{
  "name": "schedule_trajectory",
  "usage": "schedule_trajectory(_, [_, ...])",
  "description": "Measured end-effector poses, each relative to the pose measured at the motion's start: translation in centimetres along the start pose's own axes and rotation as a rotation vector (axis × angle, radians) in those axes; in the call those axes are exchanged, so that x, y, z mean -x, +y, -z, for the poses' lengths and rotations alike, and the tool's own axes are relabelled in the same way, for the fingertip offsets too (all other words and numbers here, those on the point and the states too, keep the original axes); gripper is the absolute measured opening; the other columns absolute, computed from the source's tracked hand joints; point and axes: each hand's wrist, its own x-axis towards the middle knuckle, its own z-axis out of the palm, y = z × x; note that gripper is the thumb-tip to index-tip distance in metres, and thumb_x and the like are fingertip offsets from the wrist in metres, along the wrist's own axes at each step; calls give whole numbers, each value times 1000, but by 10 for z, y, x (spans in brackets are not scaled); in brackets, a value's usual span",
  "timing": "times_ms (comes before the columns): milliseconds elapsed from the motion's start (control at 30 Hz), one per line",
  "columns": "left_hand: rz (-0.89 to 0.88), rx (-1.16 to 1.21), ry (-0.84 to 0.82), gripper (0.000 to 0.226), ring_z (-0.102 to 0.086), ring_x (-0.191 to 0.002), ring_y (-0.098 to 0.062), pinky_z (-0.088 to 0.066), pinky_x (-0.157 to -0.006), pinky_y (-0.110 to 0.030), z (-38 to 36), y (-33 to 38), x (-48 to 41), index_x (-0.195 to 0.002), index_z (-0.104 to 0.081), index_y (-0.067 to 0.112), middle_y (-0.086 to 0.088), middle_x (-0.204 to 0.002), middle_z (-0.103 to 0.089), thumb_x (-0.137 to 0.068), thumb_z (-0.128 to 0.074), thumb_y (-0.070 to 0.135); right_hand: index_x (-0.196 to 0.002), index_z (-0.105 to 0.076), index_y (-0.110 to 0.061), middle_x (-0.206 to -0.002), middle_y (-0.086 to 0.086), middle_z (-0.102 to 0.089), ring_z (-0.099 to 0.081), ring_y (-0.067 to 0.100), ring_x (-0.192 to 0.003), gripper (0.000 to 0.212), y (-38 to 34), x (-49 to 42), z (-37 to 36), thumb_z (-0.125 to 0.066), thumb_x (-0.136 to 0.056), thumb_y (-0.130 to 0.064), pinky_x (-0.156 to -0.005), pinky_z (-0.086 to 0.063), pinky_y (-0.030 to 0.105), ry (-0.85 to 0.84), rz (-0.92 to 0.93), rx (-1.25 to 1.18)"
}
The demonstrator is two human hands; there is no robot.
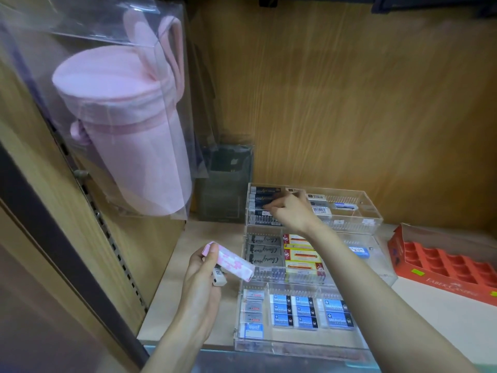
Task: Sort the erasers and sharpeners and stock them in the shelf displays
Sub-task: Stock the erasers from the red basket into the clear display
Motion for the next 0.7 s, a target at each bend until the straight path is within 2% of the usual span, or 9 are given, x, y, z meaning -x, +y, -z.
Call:
schedule_trajectory(67, [-14, -15, -11, 12, -53, -76, -8, -41, -71, -22, -1, 0, 3, -104, -53, 11, 0, -81, -57, -96, -47, 19, -122, -61, -33, -145, 2, -38, -20, 32, -132, 46, -1, 19, -4, -35, -85, -26, -113, -13, 41, 50, 50, 65])
schedule_trajectory(133, [-36, -29, -27, 12, -55, -81, -10, -43, -75, -22, -1, 1, 5, -103, -53, 11, -2, -88, -61, -97, -46, 17, -127, -58, -27, -144, 1, -38, -21, 23, -131, 53, -1, 48, -11, -34, -79, -27, -110, -16, 31, 163, 102, -48])
schedule_trajectory(167, [-45, -32, -36, 11, -56, -83, -10, -44, -76, -22, -2, 2, 6, -103, -53, 11, -3, -91, -62, -97, -45, 16, -126, -58, -26, -140, 0, -42, -25, 19, -129, 47, -1, 64, -15, -38, -84, -27, -105, -20, 28, 188, 128, -147])
schedule_trajectory(233, [-48, -17, -66, 11, -60, -84, -9, -46, -76, -22, -6, 2, 9, -102, -54, 11, -4, -96, -65, -96, -45, 14, -126, -55, -28, -128, -5, -51, -39, 10, -121, 35, -4, 98, -23, -51, -92, -35, -97, -28, 22, 101, 162, -370])
schedule_trajectory(300, [-38, 16, -116, 13, -64, -79, -8, -52, -73, -23, -11, 0, 14, -101, -55, 9, -5, -98, -67, -96, -44, 14, -123, -51, -34, -115, -6, -58, -53, 5, -106, 38, -9, 124, -30, -61, -87, -42, -90, -39, 17, -40, 99, -627])
schedule_trajectory(433, [-13, 11, -177, 25, -64, -86, -18, -55, -76, -31, -17, -9, 30, -109, -55, -1, -11, -106, -66, -96, -43, 17, -108, -56, -28, -94, -3, -60, -56, 2, -75, 31, -16, 159, -32, -71, -82, -19, -74, -45, 18, -26, -2, -879])
schedule_trajectory(567, [33, -18, -207, 31, -57, -98, -26, -45, -94, -41, -15, -21, 50, -118, -52, -3, -18, -107, -61, -94, -44, 15, -93, -59, -31, -88, -16, -65, -57, 1, -73, 30, -17, 188, -23, -73, -79, -9, -71, -50, 26, 15, 37, -793])
schedule_trajectory(633, [27, -100, -235, 20, -56, -96, -22, -44, -93, -37, -12, -28, 57, -111, -54, 3, -15, -103, -60, -96, -44, 11, -92, -57, -37, -91, -17, -64, -57, 2, -80, 33, -11, 198, -20, -69, -81, -9, -73, -50, 21, 87, 62, -621])
schedule_trajectory(700, [-16, -273, -275, 16, -56, -94, -17, -43, -91, -31, -9, -37, 61, -107, -57, 13, -10, -104, -60, -96, -46, 8, -101, -59, -32, -98, -20, -60, -55, 2, -91, 34, 1, 206, -20, -67, -81, -5, -78, -44, 11, 161, 97, -466])
